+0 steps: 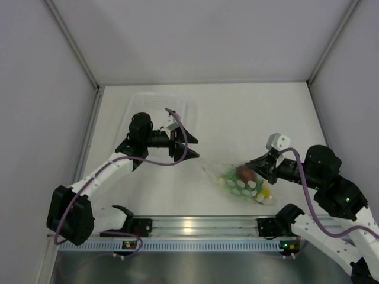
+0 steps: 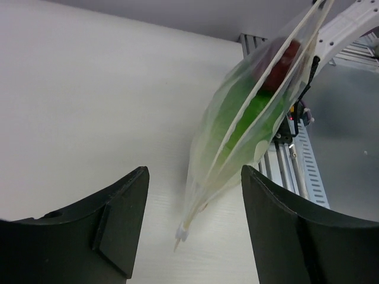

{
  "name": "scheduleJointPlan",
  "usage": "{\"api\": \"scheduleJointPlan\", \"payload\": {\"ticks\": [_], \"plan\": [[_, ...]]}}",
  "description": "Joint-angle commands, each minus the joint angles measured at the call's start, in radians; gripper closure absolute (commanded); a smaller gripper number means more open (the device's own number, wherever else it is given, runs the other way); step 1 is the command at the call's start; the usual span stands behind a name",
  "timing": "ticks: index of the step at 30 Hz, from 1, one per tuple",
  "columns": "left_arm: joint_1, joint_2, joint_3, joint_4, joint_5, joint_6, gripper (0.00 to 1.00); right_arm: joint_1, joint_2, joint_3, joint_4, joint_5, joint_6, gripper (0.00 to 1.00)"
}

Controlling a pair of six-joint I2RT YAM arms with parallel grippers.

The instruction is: Open the zip-top bag and remove the fake food

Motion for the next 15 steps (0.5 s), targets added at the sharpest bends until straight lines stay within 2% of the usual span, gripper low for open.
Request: {"api": "scheduleJointPlan", "payload": {"ticks": [1,4,15], "plan": [[-0.048,-0.066,0.090,0.035,-0.014,0.006,0.30,0.005,0.007,0.010,0.067,-0.083,-0.018,1.00],[-0.094,-0.043,0.124,0.035,-0.047,0.035,0.30,0.005,0.008,0.003,0.081,-0.129,-0.019,1.00],[-0.206,0.003,0.130,0.034,-0.042,0.069,0.33,0.003,0.016,0.013,0.081,-0.115,-0.016,1.00]]}}
